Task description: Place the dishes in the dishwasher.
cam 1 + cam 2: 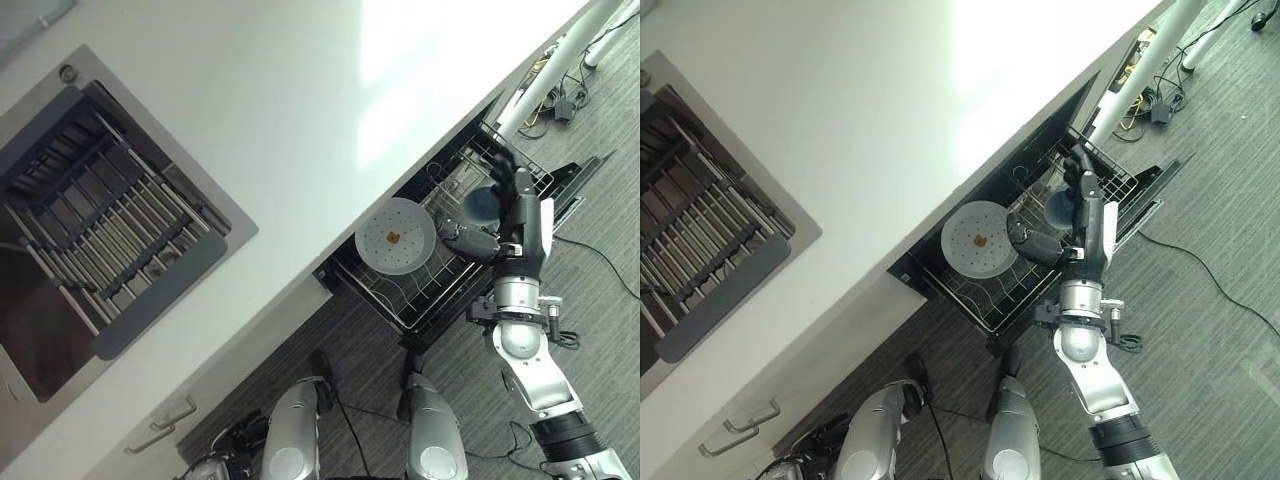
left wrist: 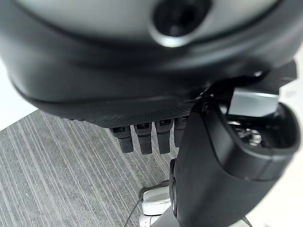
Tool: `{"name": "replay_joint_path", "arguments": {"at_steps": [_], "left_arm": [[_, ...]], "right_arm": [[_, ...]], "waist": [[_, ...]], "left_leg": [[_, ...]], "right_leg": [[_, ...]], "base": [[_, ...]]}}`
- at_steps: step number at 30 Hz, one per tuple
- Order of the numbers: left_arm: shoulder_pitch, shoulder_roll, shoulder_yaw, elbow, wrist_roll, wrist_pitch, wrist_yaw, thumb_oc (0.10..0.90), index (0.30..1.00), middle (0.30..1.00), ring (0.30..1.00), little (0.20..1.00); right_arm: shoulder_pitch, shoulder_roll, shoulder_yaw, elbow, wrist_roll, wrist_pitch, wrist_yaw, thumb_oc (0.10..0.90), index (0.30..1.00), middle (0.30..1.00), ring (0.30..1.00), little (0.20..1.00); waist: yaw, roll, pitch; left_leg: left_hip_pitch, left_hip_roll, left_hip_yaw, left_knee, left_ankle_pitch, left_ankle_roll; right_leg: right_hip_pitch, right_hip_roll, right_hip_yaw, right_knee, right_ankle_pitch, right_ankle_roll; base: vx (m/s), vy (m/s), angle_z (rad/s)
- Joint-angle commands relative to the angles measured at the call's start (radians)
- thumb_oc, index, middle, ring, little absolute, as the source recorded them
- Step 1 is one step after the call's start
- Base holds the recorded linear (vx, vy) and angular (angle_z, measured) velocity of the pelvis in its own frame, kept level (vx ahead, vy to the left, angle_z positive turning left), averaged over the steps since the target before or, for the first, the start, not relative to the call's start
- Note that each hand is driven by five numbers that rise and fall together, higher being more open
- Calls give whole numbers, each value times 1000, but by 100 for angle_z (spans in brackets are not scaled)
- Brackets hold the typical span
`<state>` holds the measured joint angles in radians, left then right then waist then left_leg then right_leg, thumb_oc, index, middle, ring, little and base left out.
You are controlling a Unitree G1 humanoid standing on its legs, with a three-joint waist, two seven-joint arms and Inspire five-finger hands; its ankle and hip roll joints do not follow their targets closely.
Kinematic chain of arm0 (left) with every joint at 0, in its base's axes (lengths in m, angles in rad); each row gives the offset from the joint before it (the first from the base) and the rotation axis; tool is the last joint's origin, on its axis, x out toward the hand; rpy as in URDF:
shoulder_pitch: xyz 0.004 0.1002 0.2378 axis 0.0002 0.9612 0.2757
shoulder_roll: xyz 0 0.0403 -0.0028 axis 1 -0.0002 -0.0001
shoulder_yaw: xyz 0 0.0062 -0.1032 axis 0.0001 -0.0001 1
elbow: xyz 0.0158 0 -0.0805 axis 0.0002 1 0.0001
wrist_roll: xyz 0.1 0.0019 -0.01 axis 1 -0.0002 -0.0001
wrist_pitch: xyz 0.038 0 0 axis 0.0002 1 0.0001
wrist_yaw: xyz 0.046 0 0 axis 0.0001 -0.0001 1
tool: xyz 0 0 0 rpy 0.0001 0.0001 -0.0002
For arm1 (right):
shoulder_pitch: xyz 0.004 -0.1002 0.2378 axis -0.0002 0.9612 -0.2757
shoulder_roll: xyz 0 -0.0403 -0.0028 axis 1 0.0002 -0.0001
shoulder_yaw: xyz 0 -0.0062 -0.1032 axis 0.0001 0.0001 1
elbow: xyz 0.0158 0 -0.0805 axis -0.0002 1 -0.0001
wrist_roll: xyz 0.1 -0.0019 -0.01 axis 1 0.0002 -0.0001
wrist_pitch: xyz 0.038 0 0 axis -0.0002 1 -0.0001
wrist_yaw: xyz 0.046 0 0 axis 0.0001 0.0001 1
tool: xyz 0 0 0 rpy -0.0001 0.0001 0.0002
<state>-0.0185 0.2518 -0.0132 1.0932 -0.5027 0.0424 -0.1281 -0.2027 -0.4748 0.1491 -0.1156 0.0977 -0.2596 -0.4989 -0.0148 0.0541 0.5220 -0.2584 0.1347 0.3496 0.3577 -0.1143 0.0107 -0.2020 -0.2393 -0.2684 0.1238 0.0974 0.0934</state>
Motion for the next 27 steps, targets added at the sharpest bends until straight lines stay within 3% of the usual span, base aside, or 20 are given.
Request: {"name": "replay_joint_path", "arguments": {"at_steps": [1, 5, 6, 8, 9, 12, 14, 20, 24, 27], "left_arm": [[85, 3, -29, 30, 37, -15, -44, 800, 900, 900, 900, 900], [100, -4, -20, 50, 35, -31, -58, 800, 900, 900, 900, 900], [119, -10, -16, 60, 32, -49, -64, 800, 900, 900, 900, 900], [136, -18, -13, 71, 36, -69, -67, 800, 900, 900, 900, 900], [160, -22, 2, 86, 51, -90, -76, 800, 900, 900, 900, 900], [171, -20, 24, 83, 63, -75, -72, 800, 900, 900, 900, 900], [176, -13, 26, 75, 60, -60, -67, 800, 900, 900, 900, 900], [154, 3, 16, 102, 47, -41, -47, 800, 900, 900, 900, 900], [114, 19, -18, 115, 22, -26, -41, 800, 900, 900, 900, 900], [62, 15, -65, 127, 9, -25, -30, 800, 900, 900, 900, 900]], "right_arm": [[-90, -59, -69, -181, -124, -218, -79, 800, 900, 900, 900, 900], [-59, -49, -125, -214, -96, -307, -285, 800, 900, 900, 900, 900], [-10, -24, -185, -183, -75, -361, -427, 800, 900, 900, 900, 900], [28, 0, -230, -146, -58, -388, -471, 800, 900, 900, 900, 900], [79, 30, -302, -70, -57, -379, -542, 800, 900, 900, 900, 900], [133, 57, -366, 22, -5, -355, -588, 800, 900, 900, 900, 900], [155, 73, -390, 94, 91, -328, -547, 800, 900, 900, 900, 900], [181, 129, -438, 416, 375, -410, -411, 800, 900, 900, 900, 900], [148, 135, -400, 602, 413, -348, -366, 800, 900, 900, 900, 900], [55, 120, -288, 798, 362, -271, -329, 800, 900, 900, 900, 900]], "waist": [[4, -8, -83], [-13, -6, -103], [-26, -5, -113], [-33, -6, -120], [-43, -7, -128], [-52, -12, -140], [-54, -14, -145], [-51, -19, -148], [-36, -13, -137], [1, 0, -117]], "left_leg": [[79, 28, 28, -58, -76, -39], [98, 29, 39, -58, -89, -35], [106, 27, 44, -58, -95, -34], [111, 26, 46, -58, -98, -34], [123, 25, 51, -58, -103, -32], [129, 29, 54, -58, -105, -32], [131, 33, 55, -58, -105, -31], [126, 33, 47, -58, -101, -30], [107, 29, 31, -58, -96, -29], [75, 24, 4, -58, -86, -32]], "right_leg": [[34, -40, -2, 176, -264, 46], [42, -40, 2, 176, -272, 44], [45, -40, 7, 176, -276, 43], [48, -40, 9, 176, -279, 41], [57, -44, 9, 176, -281, 40], [62, -49, 3, 176, -280, 43], [63, -51, 0, 176, -279, 44], [64, -51, -9, 176, -273, 44], [53, -48, -12, 176, -271, 40], [40, -41, -24, 176, -272, 31]], "base": [[17, 28, -6], [25, 26, -13], [38, 30, -8], [66, 9, -11], [99, -16, -17], [84, -35, -10], [68, -39, -4], [61, -37, 1], [20, -19, 13], [-19, -15, 12]]}}
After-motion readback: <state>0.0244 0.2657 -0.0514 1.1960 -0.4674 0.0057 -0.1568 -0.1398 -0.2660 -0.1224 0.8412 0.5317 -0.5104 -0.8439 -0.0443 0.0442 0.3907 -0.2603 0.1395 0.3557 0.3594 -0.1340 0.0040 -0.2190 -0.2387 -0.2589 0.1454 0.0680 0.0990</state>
